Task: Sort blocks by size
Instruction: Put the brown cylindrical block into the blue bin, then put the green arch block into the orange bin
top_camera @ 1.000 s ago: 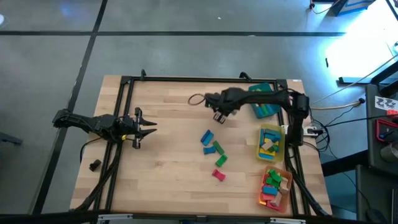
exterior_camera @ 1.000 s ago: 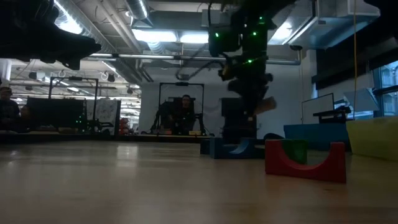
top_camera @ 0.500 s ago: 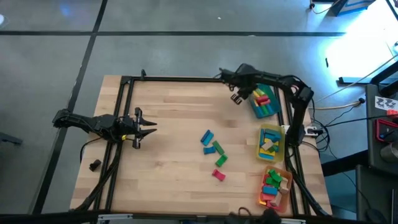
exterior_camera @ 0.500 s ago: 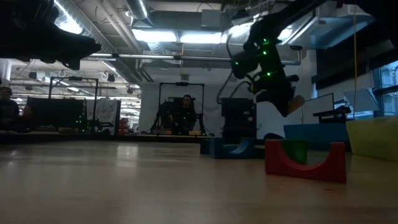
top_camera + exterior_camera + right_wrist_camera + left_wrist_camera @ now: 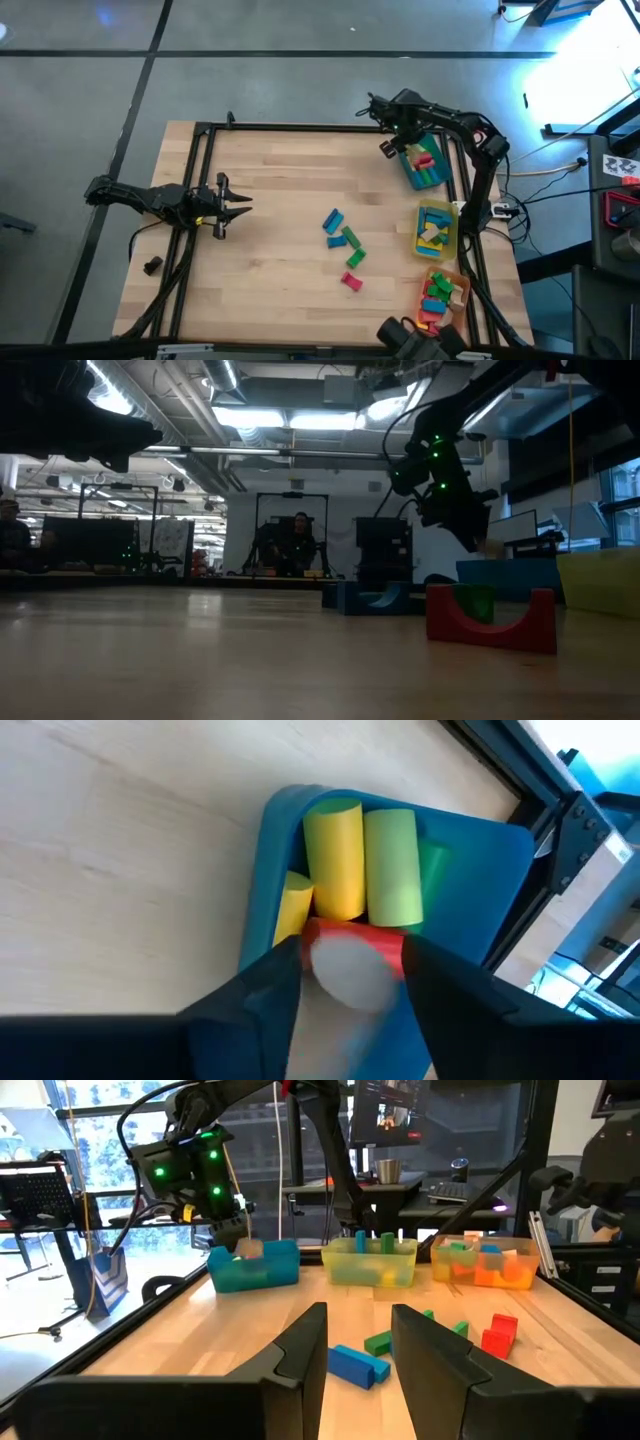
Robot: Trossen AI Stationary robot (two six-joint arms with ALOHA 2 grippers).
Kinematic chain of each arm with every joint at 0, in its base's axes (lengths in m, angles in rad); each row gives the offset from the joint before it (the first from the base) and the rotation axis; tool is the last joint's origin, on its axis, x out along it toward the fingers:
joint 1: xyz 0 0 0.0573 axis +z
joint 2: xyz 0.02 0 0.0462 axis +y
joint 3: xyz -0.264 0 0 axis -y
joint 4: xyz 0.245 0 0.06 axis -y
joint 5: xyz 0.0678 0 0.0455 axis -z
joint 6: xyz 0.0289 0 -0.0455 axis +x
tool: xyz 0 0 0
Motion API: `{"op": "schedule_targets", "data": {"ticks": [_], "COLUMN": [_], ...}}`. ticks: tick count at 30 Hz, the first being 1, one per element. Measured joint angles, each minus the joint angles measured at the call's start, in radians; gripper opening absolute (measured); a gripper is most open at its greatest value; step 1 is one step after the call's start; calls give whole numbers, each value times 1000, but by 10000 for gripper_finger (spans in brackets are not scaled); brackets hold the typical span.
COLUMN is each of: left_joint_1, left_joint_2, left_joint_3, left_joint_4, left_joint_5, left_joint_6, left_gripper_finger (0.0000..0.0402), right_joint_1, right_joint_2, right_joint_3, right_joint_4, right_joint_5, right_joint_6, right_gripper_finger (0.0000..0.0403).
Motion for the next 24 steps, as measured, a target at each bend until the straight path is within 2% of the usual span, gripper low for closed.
{"op": "schedule_targets", "data": {"ticks": [6,12,19,21,24], "left_joint_1": [0,0,0,0,0], "left_joint_2": [0,0,0,0,0], "left_joint_3": [0,0,0,0,0], "left_joint_4": [0,0,0,0,0], "left_joint_5": [0,0,0,0,0], "left_joint_6": [0,0,0,0,0], "left_gripper_finger": [100,100,100,100,100], "right_joint_1": [1,34,225,294,396], "right_joint_2": [0,0,-1,-1,-1], "right_joint_3": [0,0,0,0,0], "right_joint_4": [0,-10,38,28,26], "right_joint_5": [3,-32,-42,-58,-101], "right_joint_6": [0,-60,-260,-346,-381], "right_gripper_finger": [216,226,227,227,227]}}
